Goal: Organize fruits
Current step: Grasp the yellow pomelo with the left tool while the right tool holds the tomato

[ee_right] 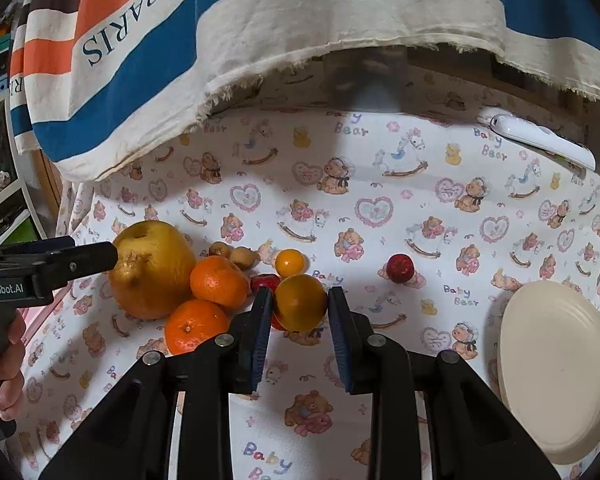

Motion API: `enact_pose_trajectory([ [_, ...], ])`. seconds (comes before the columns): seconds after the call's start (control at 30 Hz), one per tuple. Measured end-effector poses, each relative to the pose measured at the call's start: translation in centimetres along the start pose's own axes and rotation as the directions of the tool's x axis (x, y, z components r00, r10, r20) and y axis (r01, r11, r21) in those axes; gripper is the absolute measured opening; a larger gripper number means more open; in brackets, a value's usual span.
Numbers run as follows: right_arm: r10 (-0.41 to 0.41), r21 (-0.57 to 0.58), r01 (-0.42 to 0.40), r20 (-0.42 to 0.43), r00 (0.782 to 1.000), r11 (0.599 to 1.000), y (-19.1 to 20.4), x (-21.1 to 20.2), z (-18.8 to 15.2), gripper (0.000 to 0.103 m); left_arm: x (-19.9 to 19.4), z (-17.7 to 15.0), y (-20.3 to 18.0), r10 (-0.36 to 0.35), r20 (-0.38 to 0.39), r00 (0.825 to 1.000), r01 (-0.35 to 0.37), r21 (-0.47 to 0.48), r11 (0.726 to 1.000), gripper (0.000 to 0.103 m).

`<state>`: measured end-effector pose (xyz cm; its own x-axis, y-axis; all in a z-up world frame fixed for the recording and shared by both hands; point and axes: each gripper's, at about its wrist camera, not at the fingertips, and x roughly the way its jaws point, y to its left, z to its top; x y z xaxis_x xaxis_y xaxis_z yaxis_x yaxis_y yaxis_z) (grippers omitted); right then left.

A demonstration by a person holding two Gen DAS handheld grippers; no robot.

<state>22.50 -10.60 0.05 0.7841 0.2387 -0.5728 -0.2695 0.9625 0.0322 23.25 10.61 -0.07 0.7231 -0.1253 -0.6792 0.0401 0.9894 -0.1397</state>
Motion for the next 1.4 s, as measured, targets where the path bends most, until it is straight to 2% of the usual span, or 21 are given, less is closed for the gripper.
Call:
enact_pose_trajectory([
  [0.37,-0.023,0.008,0.023,0.001,1.0,1.0,-0.3,0.2,-0.4,0.029,3.8,-0.3,-0.7,-0.049,-0.12,0.992,0.045,-0.034,0.998,0.102],
  [0.53,-0.022,0.03,0.022,0.002,1.0,0.999,-0.9,0.2,-0.5,0.03,4.6,-0.3,-1.1,-0.002,-0.139,0.99,0.0,-0.018,1.0,0.102],
  [0.7,-0.022,0.038,0.022,0.009,1.0,0.999,-1.0,-0.1,-0.6,0.03,5.4,0.1,-0.6,-0.011,-0.173,0.985,0.002,-0.053,0.999,0.102],
  [1.0,-0.023,0.038,0.023,0.008,1.0,0.999,-1.0,0.0,-0.6,0.03,6.6,0.0,-1.6,-0.007,-0.194,0.981,0.002,-0.027,1.0,0.094],
  [1.13,-0.023,0.039,0.022,0.009,1.0,0.999,-1.0,0.0,-0.6,0.03,6.8,0.2,-1.5,-0.039,-0.191,0.981,0.031,-0.045,0.998,0.089],
  [1.4,-0.03,0.035,0.029,0.017,0.999,0.999,-0.8,0.2,-0.8,0.03,6.0,-0.6,-2.5,0.012,-0.16,0.987,-0.009,0.017,1.0,0.087],
])
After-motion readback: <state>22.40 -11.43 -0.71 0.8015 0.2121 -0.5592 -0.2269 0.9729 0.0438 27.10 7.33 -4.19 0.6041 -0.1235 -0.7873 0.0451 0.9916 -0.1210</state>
